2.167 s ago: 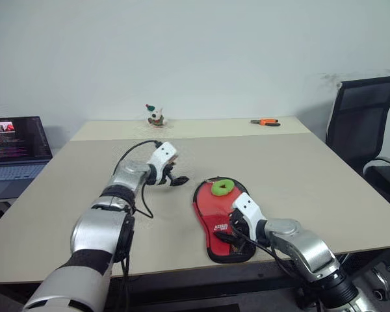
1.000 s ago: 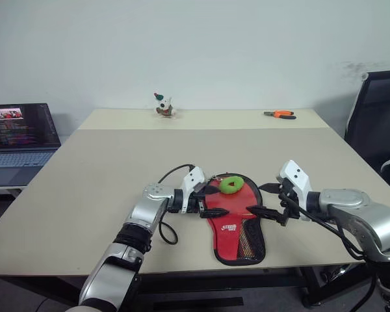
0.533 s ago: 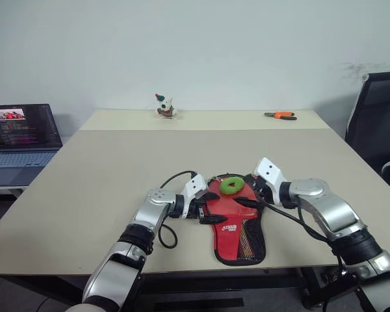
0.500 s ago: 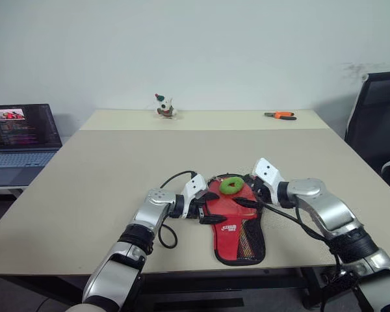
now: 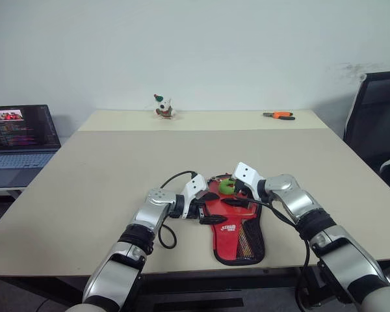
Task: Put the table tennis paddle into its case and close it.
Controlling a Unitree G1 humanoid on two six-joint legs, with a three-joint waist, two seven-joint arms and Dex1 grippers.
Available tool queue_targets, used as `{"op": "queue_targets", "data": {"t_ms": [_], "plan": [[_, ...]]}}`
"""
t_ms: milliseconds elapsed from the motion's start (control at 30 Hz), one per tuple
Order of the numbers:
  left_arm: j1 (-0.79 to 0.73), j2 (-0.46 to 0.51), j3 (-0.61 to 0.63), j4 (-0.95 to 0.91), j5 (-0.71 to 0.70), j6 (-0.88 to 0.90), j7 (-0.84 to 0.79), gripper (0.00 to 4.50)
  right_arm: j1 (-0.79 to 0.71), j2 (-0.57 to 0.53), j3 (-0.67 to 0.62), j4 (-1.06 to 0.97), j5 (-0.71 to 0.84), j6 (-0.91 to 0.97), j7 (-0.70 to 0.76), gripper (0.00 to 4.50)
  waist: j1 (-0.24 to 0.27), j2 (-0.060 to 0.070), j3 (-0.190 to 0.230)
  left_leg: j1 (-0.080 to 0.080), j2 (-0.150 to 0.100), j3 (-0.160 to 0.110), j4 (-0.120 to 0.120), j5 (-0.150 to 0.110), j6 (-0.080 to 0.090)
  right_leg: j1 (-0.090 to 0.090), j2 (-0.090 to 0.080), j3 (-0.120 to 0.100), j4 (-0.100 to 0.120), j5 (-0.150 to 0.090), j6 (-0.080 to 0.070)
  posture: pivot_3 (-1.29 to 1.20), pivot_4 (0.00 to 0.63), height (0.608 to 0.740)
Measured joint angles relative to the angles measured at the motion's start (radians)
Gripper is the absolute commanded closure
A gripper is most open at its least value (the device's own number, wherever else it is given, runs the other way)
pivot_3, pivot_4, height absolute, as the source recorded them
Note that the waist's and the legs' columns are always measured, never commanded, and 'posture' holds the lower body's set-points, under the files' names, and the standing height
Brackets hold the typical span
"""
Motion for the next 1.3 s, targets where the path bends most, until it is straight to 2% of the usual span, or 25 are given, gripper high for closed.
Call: {"op": "queue_targets", "data": {"t_ms": [133,333,467,667,933,1300], "plan": [[0.001,0.0,0.0,0.0,0.0,0.0,0.0,0.0,-0.017,0.019,-0.015,0.053,-0.008,-0.013,-0.019,1.19,0.0,0.0,0.0,0.0,0.0,0.0,0.0,0.0,0.0,0.001,0.0,0.0,0.0,0.0,0.0,0.0,0.15,0.74],[0.003,-0.004,0.0,0.007,0.003,-0.02,0.008,0.0,-0.04,0.029,-0.016,0.095,-0.041,-0.019,-0.04,3.27,0.0,0.0,0.0,0.001,0.0,-0.001,0.0,0.0,0.0,0.001,0.0,0.0,0.0,0.0,0.0,0.0,0.15,0.74],[0.003,-0.012,0.001,0.034,0.009,-0.048,0.025,0.0,-0.047,0.032,-0.022,0.11,-0.048,-0.019,-0.048,4.48,0.0,0.001,0.0,0.001,0.0,-0.001,0.0,0.0,0.0,0.002,0.0,0.0,0.0,0.0,0.0,0.0,0.15,0.74],[0.003,-0.019,0.001,0.055,0.012,-0.071,0.041,0.0,-0.079,0.054,-0.027,0.159,-0.062,-0.021,-0.084,4.48,0.0,0.001,-0.001,0.004,0.0,0.0,0.0,0.0,0.0,0.004,0.0,0.0,0.001,0.0,0.0,0.0,0.15,0.74],[0.003,-0.023,0.001,0.062,0.014,-0.082,0.046,0.0,-0.226,0.098,-0.055,0.37,-0.098,-0.09,-0.215,4.48,-0.001,0.001,-0.001,0.005,0.0,0.0,0.0,0.0,0.0,0.004,0.0,0.001,0.001,0.0,0.0,0.0,0.15,0.74],[0.024,-0.028,0.003,0.032,0.011,-0.065,0.069,0.0,-0.329,0.154,-0.036,0.573,-0.235,-0.183,-0.396,4.48,-0.001,0.002,-0.001,0.006,0.0,0.0,0.0,0.0,0.0,0.004,-0.001,0.001,0.002,0.0,0.0,0.0,0.15,0.74]]}}
